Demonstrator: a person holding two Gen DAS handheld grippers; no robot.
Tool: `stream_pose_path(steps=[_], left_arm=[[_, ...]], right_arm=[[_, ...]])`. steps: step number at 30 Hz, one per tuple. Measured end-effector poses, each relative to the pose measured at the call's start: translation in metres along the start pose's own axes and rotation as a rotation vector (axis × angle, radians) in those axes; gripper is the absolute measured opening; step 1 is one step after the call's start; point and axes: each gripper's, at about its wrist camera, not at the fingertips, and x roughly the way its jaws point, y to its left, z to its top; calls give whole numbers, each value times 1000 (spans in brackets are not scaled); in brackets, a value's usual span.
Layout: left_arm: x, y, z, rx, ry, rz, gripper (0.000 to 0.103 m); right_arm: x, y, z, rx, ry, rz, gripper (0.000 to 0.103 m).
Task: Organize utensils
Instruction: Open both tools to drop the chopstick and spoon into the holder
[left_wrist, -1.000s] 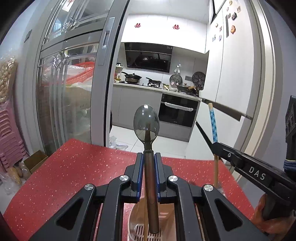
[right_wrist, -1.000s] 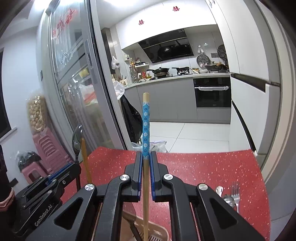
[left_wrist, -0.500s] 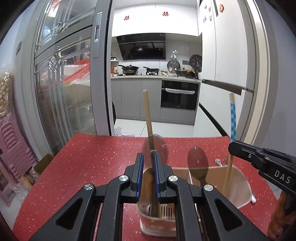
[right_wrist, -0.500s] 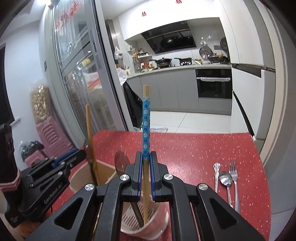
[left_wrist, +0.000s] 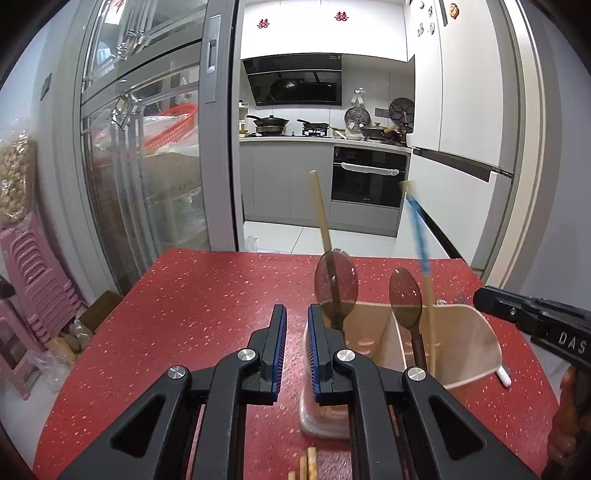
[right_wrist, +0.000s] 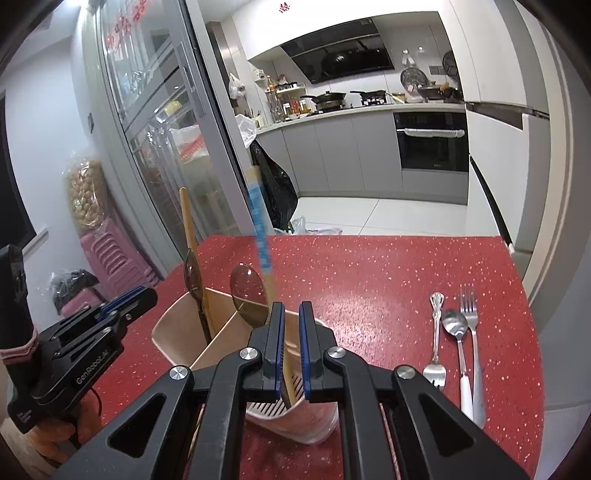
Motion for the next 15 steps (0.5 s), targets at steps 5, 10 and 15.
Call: stream_pose_path(steps=[5,10,15], left_arm=[[-17,8,-10,-8,36,12,35],[-31,17,-26,-15,85,21,35],[-43,27,-51,-6,134,25,35]], right_arm=[[-14,5,-4,6,11,9,19],[-38,18,-14,-15,2,25,43],[-52,33,-30,-25,41,38,47]])
